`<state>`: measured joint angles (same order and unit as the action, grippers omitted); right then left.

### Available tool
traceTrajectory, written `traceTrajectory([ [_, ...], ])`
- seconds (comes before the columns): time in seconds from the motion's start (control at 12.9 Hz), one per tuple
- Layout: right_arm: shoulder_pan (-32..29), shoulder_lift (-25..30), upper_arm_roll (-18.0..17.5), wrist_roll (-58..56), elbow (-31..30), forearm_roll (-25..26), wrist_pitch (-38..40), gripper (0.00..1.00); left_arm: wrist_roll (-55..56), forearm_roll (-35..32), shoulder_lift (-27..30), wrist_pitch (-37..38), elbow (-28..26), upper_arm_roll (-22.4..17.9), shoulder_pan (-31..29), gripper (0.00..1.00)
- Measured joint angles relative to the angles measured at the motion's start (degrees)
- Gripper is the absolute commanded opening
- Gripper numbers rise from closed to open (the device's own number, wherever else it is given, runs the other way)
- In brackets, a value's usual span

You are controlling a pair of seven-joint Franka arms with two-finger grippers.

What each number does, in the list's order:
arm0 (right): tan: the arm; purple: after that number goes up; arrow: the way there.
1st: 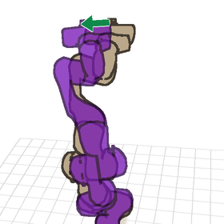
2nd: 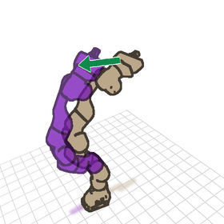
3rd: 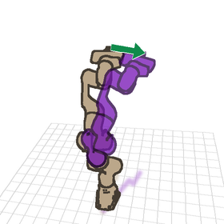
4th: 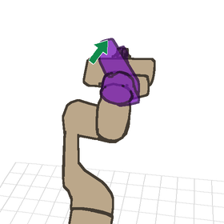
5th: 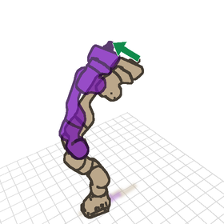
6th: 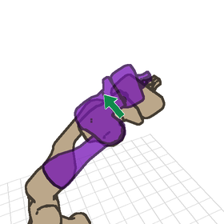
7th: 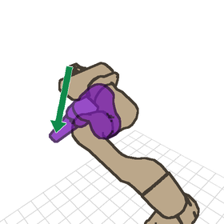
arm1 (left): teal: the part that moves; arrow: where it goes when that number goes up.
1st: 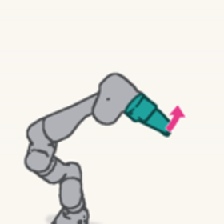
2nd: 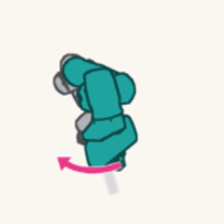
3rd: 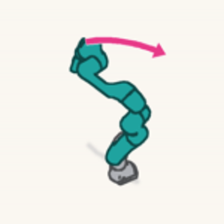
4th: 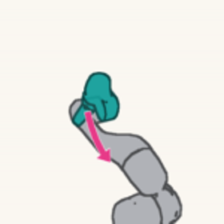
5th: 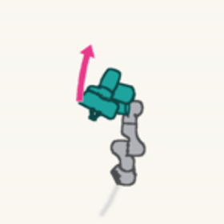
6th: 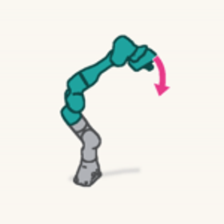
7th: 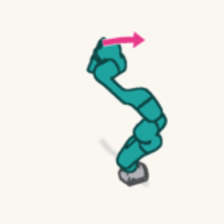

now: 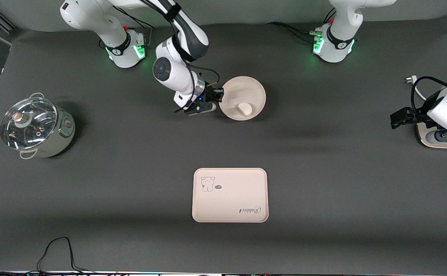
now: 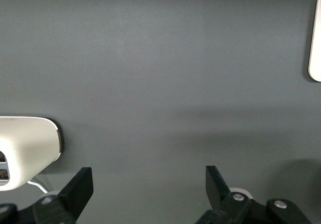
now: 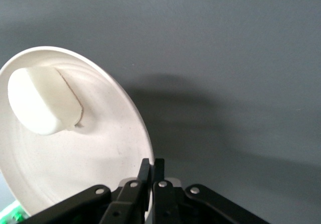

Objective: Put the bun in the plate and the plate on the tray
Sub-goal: 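Lift the plate with the right gripper and carry it toward the tray, then lower the plate onto the tray and open the right gripper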

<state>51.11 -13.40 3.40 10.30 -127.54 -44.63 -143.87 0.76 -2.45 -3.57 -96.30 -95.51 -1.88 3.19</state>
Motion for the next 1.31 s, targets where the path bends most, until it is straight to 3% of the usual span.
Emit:
traceTrajectory([
  [0.23, -3.5, 1.2, 0.7, 0.0, 1.1, 6.3, 3.7, 0.02, 0.0, 0.0, -0.1, 0.0, 0.0, 0.0, 0.0, 1.00],
  [0.54, -8.8, -2.6, 1.0, 0.0, 10.4, 7.4, 7.0, 0.02, 0.0, 0.0, -0.1, 0.0, 0.1, 0.0, 0.0, 1.00],
  [0.7, -10.5, -8.8, 2.6, 0.0, 19.9, 8.0, 10.5, 0.02, 0.0, 0.0, -0.1, 0.0, 0.1, -0.1, 0.0, 1.00],
  [1.01, -12.4, -24.8, 7.9, 0.0, 44.6, 9.1, 22.0, 0.01, 0.0, 0.0, -0.1, 0.0, 0.1, -0.1, 0.0, 1.00],
  [1.31, -16.7, -36.8, 8.4, 0.4, 63.5, 9.1, 25.8, 0.00, 0.0, 0.0, -0.1, 0.0, 0.1, -0.1, 0.0, 1.00],
])
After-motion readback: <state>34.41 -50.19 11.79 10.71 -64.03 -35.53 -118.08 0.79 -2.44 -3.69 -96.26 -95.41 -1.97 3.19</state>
